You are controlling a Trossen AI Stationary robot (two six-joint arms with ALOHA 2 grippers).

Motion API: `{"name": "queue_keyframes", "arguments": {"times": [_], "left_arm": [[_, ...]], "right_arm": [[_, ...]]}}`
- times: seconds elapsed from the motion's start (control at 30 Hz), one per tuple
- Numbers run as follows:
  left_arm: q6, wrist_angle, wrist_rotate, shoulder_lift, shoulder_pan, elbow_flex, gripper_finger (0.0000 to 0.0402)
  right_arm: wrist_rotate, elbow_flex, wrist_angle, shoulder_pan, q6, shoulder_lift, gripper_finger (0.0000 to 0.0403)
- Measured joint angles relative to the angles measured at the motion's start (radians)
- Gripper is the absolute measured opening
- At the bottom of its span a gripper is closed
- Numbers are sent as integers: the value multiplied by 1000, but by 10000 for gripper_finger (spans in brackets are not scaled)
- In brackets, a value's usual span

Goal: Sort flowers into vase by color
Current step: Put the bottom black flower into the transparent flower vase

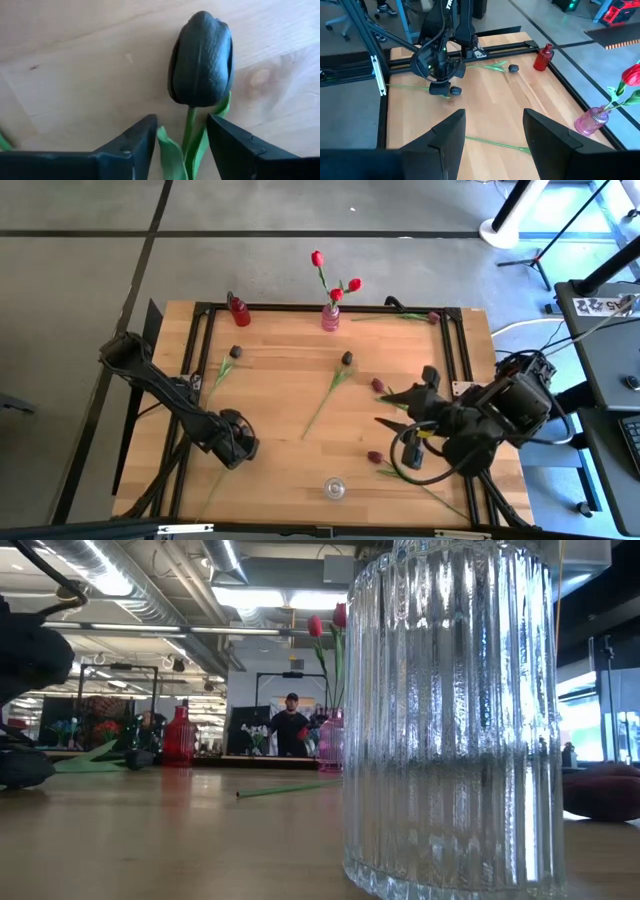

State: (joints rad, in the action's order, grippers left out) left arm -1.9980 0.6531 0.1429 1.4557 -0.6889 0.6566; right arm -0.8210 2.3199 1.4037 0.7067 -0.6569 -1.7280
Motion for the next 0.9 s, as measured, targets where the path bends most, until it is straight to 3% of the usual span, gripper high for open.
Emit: {"name": "queue_keyframes", "arguments": {"times": [0.23,0.37,0.5,0.7,0.8,0.9], "left_arm": [[20,-4,37,3,-2,-3,69],[83,-19,141,-8,0,46,12],[189,-13,301,-61,10,132,12],[473,-61,679,-141,48,300,12],[719,-195,805,-156,83,363,10],[966,-409,830,-157,124,379,10]], "right_arm": [[-16,0,-53,0,-18,-11,198],[2,0,-69,0,-17,-11,198],[6,-30,-93,-11,11,-10,198],[-93,-165,-140,6,-22,6,198],[5,-269,-246,-4,-43,11,198],[116,-394,-485,-33,35,7,198]]}}
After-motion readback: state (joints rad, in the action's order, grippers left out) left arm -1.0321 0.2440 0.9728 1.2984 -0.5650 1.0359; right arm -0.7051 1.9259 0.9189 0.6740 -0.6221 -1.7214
